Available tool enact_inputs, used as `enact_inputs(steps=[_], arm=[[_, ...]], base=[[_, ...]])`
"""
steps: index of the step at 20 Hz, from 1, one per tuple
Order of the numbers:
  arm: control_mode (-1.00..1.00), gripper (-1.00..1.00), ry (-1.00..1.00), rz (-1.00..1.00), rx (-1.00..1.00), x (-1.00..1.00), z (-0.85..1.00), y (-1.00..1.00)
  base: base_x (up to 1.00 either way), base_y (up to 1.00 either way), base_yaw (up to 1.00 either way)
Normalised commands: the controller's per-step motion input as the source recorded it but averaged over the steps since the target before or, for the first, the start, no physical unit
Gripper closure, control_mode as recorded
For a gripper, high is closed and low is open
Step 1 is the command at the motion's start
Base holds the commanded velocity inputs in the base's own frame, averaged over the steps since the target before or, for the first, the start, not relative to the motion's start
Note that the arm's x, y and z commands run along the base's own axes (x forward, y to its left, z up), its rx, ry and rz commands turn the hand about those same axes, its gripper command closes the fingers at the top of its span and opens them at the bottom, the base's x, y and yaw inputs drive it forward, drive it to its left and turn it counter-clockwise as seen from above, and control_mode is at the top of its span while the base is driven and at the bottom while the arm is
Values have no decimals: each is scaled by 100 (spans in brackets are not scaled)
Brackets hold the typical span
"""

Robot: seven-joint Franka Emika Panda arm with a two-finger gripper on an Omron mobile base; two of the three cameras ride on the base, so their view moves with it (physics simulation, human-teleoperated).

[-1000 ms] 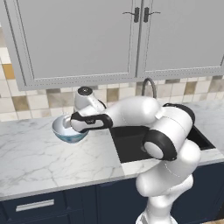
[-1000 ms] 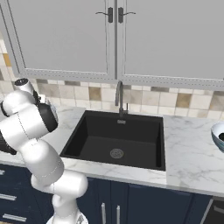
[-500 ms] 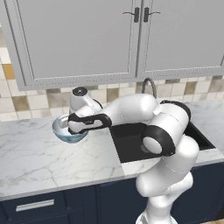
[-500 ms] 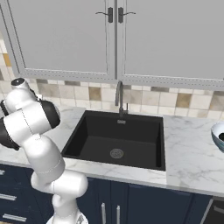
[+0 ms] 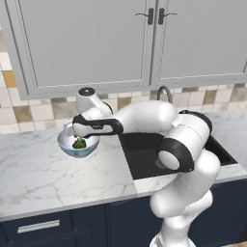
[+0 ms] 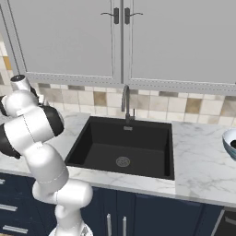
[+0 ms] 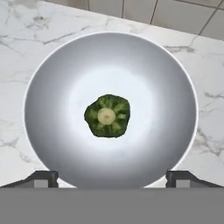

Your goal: Pick the squashs from the cabinet and place them in one bowl. Pick the broccoli from the sink and place it in the other bowl.

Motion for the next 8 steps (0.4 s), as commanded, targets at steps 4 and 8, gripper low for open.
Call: enact_inputs(steps=[4,8], arm=[[-100,-100,3,-3,0,-47,17,-46],[-100,-100,0,-7,0,-52,-6,-61]], base=[[0,0,0],[0,0,0]])
